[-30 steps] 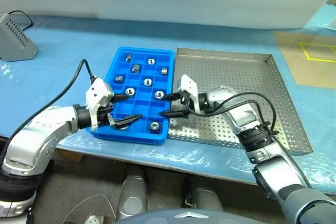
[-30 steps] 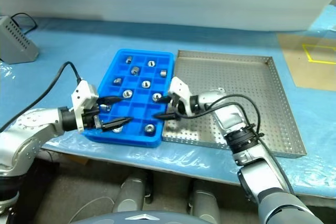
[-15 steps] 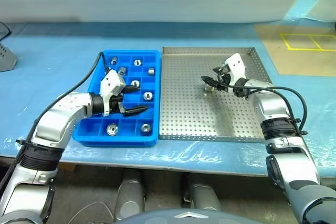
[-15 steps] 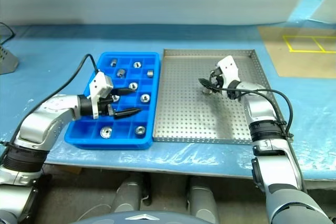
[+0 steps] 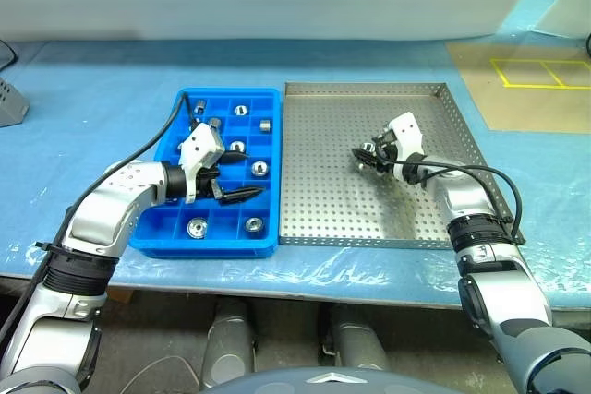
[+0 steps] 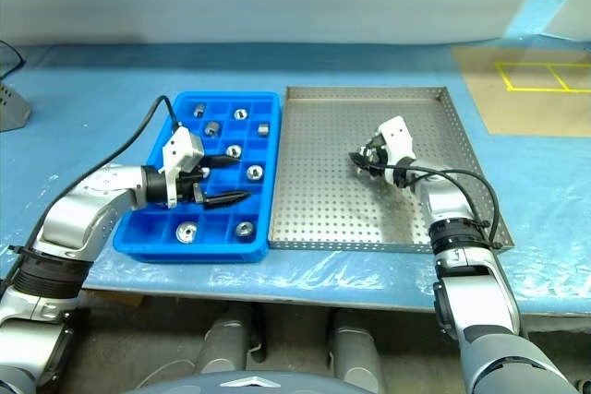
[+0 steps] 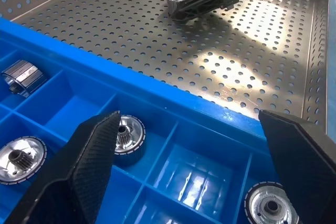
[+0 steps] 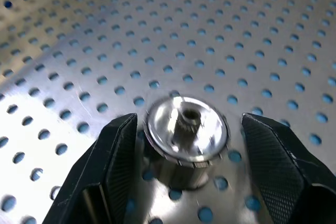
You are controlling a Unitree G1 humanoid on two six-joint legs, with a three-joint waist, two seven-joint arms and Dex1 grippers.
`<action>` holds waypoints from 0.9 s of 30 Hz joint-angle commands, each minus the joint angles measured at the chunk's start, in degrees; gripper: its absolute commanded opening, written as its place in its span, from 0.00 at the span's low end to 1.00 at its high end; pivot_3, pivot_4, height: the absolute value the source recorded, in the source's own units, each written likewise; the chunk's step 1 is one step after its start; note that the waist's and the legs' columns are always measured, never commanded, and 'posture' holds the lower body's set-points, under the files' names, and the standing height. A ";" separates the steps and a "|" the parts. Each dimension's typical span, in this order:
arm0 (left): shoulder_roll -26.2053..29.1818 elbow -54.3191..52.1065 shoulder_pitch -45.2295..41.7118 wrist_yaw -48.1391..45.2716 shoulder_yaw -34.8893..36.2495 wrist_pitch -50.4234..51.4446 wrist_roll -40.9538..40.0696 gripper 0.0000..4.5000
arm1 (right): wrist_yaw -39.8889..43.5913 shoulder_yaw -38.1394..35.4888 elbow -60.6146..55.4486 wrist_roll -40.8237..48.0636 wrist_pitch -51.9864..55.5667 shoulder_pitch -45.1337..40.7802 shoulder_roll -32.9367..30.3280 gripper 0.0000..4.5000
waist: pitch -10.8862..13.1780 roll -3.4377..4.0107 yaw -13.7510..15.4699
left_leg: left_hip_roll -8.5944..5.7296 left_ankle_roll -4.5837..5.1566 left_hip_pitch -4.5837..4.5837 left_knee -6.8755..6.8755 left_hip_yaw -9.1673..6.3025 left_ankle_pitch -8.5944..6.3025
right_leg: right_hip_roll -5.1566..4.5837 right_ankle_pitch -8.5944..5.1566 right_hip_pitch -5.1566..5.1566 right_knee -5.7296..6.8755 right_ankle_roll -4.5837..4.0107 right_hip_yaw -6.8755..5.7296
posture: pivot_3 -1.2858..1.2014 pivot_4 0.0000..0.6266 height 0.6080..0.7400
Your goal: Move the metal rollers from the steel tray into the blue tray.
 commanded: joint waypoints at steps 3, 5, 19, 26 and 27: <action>0.41 -1.85 0.28 -0.23 1.34 -0.39 -0.31 0.99 | 1.49 -0.51 -0.44 0.16 -1.67 0.11 0.20 0.73 | 0.00 0.00 -0.05 | 0.01 0.02 0.00 0.03 0.01 -0.01 | 0.00 0.00 0.00 0.02 0.00 0.00 | 0.48 0.24 1.00; 0.45 -2.00 0.36 -0.21 1.33 -0.29 -0.31 0.99 | 2.42 -0.08 -0.85 0.07 -2.04 0.54 0.47 0.64 | 0.00 0.00 -0.06 | 0.03 0.01 0.02 0.04 0.01 -0.01 | 0.00 0.00 0.00 0.06 0.00 0.00 | 0.48 0.24 1.00; 1.48 -2.60 1.12 0.91 3.64 0.03 -0.63 0.99 | 3.56 1.04 -5.02 -1.12 -1.93 -0.38 1.27 0.37 | 0.00 0.00 -0.07 | 0.04 0.01 0.03 0.07 0.01 -0.01 | 0.00 0.00 0.00 0.09 0.00 0.00 | 0.49 0.24 1.00; 3.47 -5.44 4.78 2.50 10.34 0.66 -2.49 0.99 | 15.28 6.15 -23.44 5.02 6.61 -1.19 4.87 0.37 | 0.01 0.02 -0.05 | 0.10 0.00 0.00 -0.05 0.03 -0.01 | 0.03 -0.01 -0.11 0.09 -0.02 -0.01 | 0.52 0.24 1.00; 4.24 -6.32 6.19 2.49 10.92 0.79 -2.28 0.99 | 17.05 7.51 -25.39 5.75 7.91 -1.29 5.53 0.37 | 0.01 0.02 0.04 | 0.10 0.00 -0.01 -0.08 0.03 -0.01 | 0.03 -0.02 -0.11 0.07 -0.02 -0.03 | 0.53 0.24 1.00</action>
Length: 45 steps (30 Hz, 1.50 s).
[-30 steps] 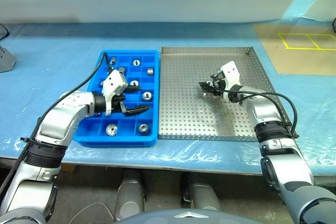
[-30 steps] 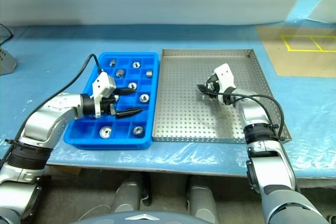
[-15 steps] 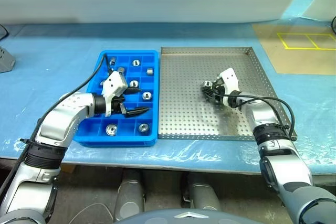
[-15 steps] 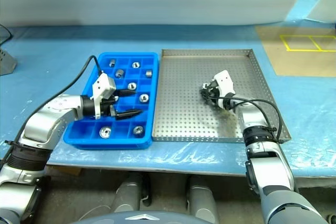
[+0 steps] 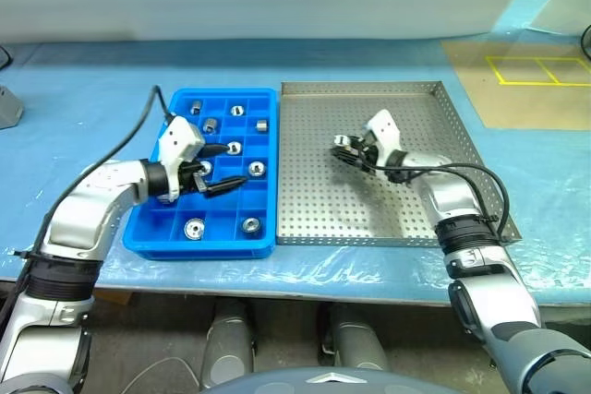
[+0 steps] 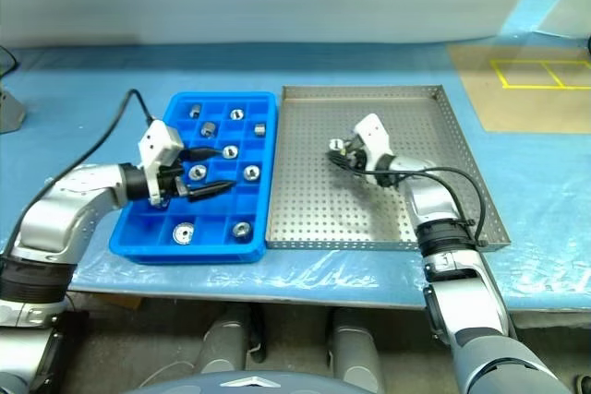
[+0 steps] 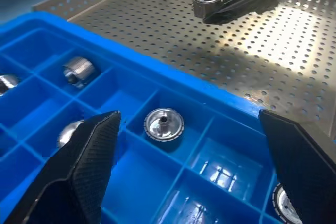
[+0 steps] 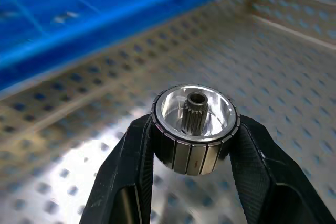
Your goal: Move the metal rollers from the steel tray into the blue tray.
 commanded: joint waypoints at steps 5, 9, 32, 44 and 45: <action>4.76 -7.83 9.89 1.96 6.49 0.80 -0.64 0.99 | 11.48 10.00 -11.15 3.24 3.74 -2.91 4.73 0.37 | 0.00 -0.01 1.65 | -0.01 0.00 -0.01 -0.17 -0.01 0.00 | -0.02 -0.02 -0.01 -0.18 -0.01 -0.05 | 0.58 0.24 1.00; 4.89 -14.66 16.44 4.36 11.08 3.44 -2.99 0.99 | 13.33 12.53 -6.72 1.90 1.03 -5.06 7.66 0.37 | 0.01 -0.04 3.29 | -0.02 -0.02 -0.03 -0.23 -0.03 0.00 | -0.03 -0.02 -0.02 -0.22 -0.01 -0.06 | 0.62 0.24 1.00; 3.87 -26.94 26.46 11.69 15.13 9.18 -8.34 0.99 | 14.25 14.15 6.34 -2.86 -8.74 -7.95 13.03 0.90 | 0.03 -0.05 7.63 | -0.07 -0.07 0.00 -0.41 -0.11 0.00 | -0.04 -0.24 -0.04 -0.27 0.35 -0.05 | 0.64 0.24 1.00; 0.90 -15.24 11.69 10.47 5.78 4.66 -4.91 0.99 | 7.84 3.86 -7.19 1.97 0.20 -8.24 6.57 0.90 | 0.01 -0.09 7.19 | -0.11 -0.21 0.02 -0.38 -0.09 0.10 | -0.04 -0.19 -0.03 -0.21 0.30 -0.01 | 0.58 0.24 1.00; 0.33 -13.84 10.25 10.32 4.63 3.77 -4.10 0.99 | 7.24 3.16 -8.12 2.01 0.82 -7.98 5.67 0.90 | 0.00 -0.10 6.92 | -0.10 -0.22 0.02 -0.38 -0.09 0.11 | -0.04 -0.17 -0.04 -0.21 0.28 0.00 | 0.57 0.24 1.00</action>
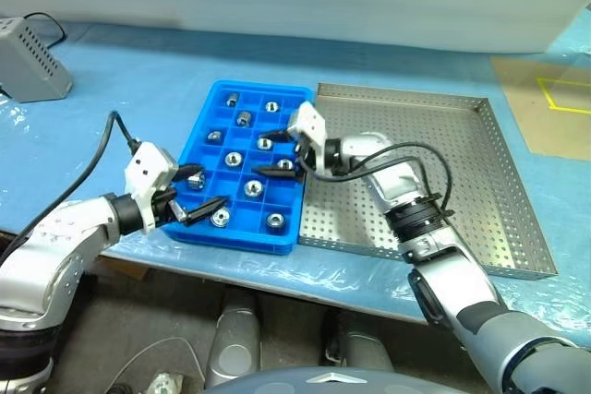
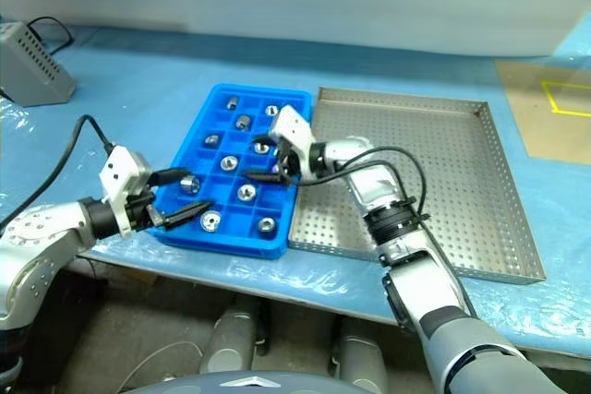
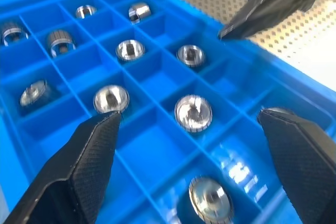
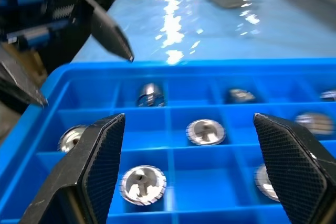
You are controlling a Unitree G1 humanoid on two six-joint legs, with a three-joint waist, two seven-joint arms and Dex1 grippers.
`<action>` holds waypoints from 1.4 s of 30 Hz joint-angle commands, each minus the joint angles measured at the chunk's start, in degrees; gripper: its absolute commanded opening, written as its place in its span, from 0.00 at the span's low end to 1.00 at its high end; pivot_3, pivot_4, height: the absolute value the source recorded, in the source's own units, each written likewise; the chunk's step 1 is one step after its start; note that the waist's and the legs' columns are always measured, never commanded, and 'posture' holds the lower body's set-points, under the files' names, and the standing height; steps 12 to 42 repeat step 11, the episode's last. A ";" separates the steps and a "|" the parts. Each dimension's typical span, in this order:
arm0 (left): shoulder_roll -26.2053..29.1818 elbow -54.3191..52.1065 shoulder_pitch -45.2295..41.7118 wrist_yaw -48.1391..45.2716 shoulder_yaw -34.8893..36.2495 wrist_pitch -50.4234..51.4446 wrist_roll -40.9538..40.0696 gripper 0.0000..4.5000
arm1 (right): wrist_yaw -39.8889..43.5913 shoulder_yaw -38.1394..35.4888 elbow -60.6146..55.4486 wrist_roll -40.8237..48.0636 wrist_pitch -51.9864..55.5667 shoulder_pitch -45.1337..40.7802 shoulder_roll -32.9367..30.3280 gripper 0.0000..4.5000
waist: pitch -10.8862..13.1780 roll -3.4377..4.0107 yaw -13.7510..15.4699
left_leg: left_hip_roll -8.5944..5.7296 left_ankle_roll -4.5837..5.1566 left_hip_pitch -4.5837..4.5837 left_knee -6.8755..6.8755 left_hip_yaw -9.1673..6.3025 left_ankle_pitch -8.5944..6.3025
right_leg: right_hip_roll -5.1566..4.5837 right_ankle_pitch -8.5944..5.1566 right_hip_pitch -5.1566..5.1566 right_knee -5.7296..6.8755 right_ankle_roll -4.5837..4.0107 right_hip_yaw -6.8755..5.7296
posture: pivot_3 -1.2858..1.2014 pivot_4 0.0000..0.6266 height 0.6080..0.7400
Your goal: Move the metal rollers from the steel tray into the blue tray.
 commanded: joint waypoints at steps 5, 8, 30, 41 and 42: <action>-6.04 12.80 -12.45 0.52 -8.60 -8.38 7.36 0.99 | -7.79 -6.98 -6.76 0.88 3.56 1.81 -5.77 0.90 | -0.03 -0.05 -1.77 | -0.01 -0.08 0.01 0.02 0.00 0.06 | 0.00 0.12 0.01 0.02 -0.20 0.01 | 0.54 0.24 1.00; -9.09 16.84 -16.50 0.18 -10.83 -10.58 9.04 0.99 | -12.22 -8.58 -7.99 0.23 4.04 3.07 -6.82 0.90 | -0.03 -0.05 -2.90 | -0.01 -0.30 -0.02 0.01 0.00 0.20 | 0.01 0.13 0.00 0.04 -0.22 0.01 | 0.53 0.24 1.00; -12.65 22.06 -21.50 0.56 -11.94 -12.75 10.22 0.99 | -15.87 -9.65 -8.91 -0.32 4.87 4.39 -8.03 0.90 | -0.03 -0.05 -3.83 | -0.03 -0.29 -0.04 0.02 0.00 0.21 | 0.01 0.14 -0.01 0.03 -0.23 0.01 | 0.51 0.24 1.00; -12.65 22.06 -21.50 0.56 -11.94 -12.75 10.22 0.99 | -15.87 -9.65 -8.91 -0.32 4.87 4.39 -8.03 0.90 | -0.03 -0.05 -3.83 | -0.03 -0.29 -0.04 0.02 0.00 0.21 | 0.01 0.14 -0.01 0.03 -0.23 0.01 | 0.51 0.24 1.00; -12.65 22.06 -21.50 0.56 -11.94 -12.75 10.22 0.99 | -15.87 -9.65 -8.91 -0.32 4.87 4.39 -8.03 0.90 | -0.03 -0.05 -3.83 | -0.03 -0.29 -0.04 0.02 0.00 0.21 | 0.01 0.14 -0.01 0.03 -0.23 0.01 | 0.51 0.24 1.00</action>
